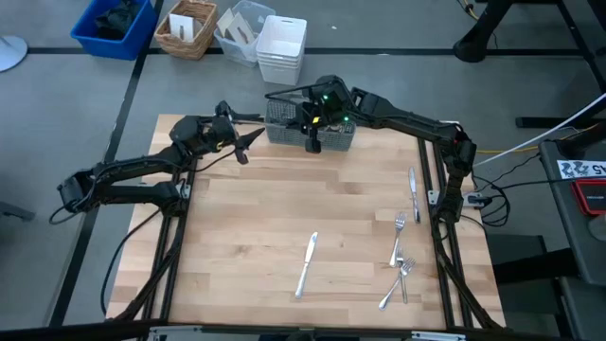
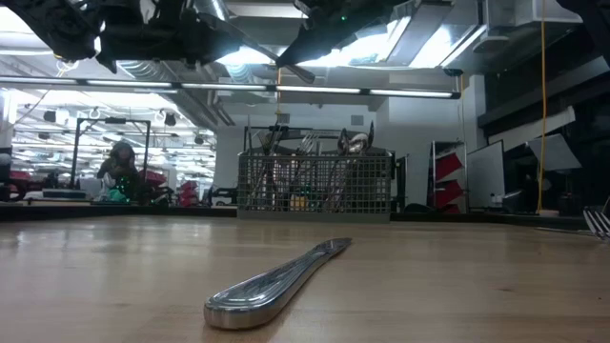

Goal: Sort silverware
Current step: Put the table knife into the gray silverware organizer

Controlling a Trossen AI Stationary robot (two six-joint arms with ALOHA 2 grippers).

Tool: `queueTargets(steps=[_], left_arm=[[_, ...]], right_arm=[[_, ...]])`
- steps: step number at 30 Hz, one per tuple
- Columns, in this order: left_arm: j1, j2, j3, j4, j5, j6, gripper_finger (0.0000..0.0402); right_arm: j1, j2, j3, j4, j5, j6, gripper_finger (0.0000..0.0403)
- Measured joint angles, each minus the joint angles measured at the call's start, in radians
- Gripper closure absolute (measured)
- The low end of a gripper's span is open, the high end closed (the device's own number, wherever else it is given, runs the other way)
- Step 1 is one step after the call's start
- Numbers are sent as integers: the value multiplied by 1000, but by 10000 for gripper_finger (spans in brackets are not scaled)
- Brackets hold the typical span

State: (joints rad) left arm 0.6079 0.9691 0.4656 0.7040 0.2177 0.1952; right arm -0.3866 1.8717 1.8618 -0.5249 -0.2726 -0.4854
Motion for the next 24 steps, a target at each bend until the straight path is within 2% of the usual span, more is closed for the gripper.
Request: queueTargets(steps=[7, 13, 24], left_arm=[[1, 0, 0, 2, 8, 2, 222], [1, 0, 0, 65, 97, -4, 269], [1, 0, 0, 56, 97, -4, 342]], right_arm=[[0, 0, 0, 0, 0, -20, 374], [0, 11, 0, -3, 17, -21, 374], [1, 13, 0, -3, 21, -24, 374]])
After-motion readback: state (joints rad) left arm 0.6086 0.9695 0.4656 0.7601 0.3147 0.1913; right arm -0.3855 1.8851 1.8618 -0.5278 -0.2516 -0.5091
